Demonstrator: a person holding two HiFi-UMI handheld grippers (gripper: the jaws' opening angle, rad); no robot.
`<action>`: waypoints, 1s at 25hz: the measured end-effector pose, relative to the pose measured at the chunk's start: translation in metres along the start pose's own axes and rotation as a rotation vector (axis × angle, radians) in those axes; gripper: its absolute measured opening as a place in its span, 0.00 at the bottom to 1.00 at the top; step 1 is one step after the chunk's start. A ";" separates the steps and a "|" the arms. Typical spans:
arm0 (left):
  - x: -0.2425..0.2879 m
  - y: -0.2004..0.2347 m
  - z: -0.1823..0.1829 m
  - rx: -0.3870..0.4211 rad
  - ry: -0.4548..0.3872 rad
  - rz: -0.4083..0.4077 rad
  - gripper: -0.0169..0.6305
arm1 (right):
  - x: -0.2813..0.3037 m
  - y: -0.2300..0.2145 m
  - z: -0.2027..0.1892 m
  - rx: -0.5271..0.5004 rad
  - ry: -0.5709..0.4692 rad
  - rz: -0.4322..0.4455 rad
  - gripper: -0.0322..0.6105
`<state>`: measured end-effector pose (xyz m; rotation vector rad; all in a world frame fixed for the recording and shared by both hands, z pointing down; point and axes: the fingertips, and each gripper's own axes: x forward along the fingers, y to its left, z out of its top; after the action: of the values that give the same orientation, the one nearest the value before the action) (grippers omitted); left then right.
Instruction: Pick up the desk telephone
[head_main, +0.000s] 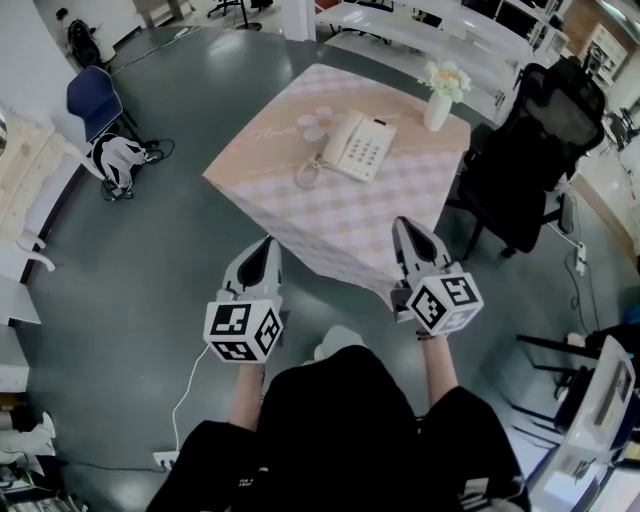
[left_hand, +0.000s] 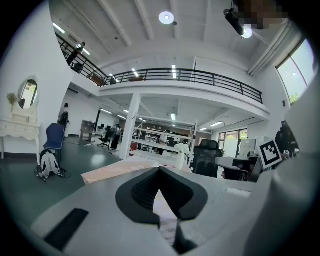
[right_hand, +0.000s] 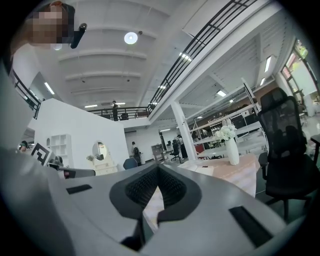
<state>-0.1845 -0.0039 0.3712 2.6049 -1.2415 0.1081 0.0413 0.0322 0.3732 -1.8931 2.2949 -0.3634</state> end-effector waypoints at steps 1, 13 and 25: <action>0.004 0.000 -0.001 -0.002 0.004 -0.005 0.02 | 0.002 -0.002 -0.001 -0.001 0.005 -0.004 0.04; 0.085 0.026 -0.009 -0.031 0.058 -0.038 0.02 | 0.057 -0.053 -0.005 0.038 0.012 -0.091 0.04; 0.195 0.052 -0.002 -0.045 0.140 -0.118 0.02 | 0.132 -0.111 -0.009 0.110 0.053 -0.178 0.04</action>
<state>-0.1009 -0.1816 0.4175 2.5757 -1.0289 0.2335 0.1184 -0.1161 0.4178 -2.0603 2.0952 -0.5549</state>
